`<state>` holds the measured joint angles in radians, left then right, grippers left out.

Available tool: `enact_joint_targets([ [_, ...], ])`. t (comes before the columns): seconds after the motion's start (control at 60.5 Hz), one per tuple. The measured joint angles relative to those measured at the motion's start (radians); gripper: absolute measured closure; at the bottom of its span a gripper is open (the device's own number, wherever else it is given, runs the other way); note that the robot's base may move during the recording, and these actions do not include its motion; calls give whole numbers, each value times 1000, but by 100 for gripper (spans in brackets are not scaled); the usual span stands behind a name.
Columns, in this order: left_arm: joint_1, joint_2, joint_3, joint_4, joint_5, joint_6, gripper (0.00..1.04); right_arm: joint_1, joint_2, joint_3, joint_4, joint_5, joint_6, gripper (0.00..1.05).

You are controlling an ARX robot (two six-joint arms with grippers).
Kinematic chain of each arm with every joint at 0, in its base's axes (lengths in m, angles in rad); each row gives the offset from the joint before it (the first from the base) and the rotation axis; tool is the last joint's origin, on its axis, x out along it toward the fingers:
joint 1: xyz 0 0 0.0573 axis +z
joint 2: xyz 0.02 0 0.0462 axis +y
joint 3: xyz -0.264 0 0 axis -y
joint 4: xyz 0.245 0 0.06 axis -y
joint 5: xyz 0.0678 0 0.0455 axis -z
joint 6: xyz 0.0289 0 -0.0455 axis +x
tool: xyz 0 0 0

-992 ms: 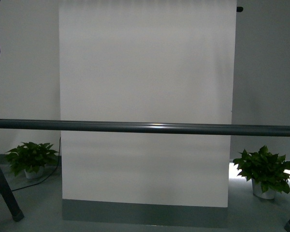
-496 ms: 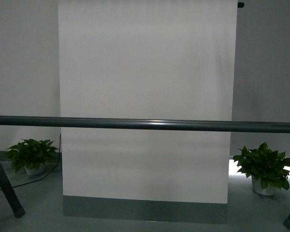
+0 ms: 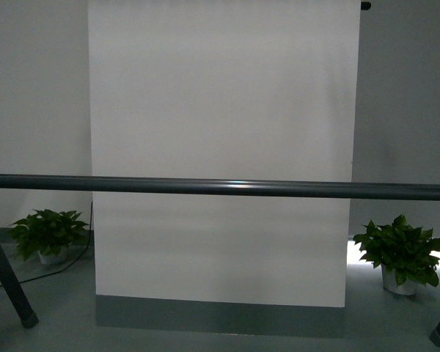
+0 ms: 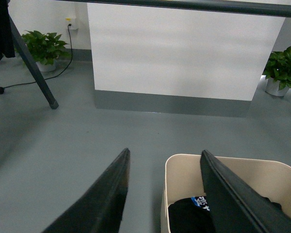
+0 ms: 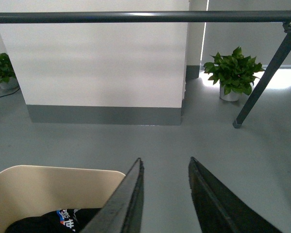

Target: Move hamper under clothes hanger

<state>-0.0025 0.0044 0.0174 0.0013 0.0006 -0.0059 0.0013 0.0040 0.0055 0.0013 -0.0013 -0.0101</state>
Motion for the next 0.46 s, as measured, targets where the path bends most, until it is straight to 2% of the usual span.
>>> enact_joint_targets([
  [0.331,0,0,0,0,0,0,5,0,0,0,0,0,0,20],
  [0.397,0,0,0,0,0,1,7,0,0,0,0,0,0,7],
  [0.463,0,0,0,0,0,1,7,0,0,0,0,0,0,8],
])
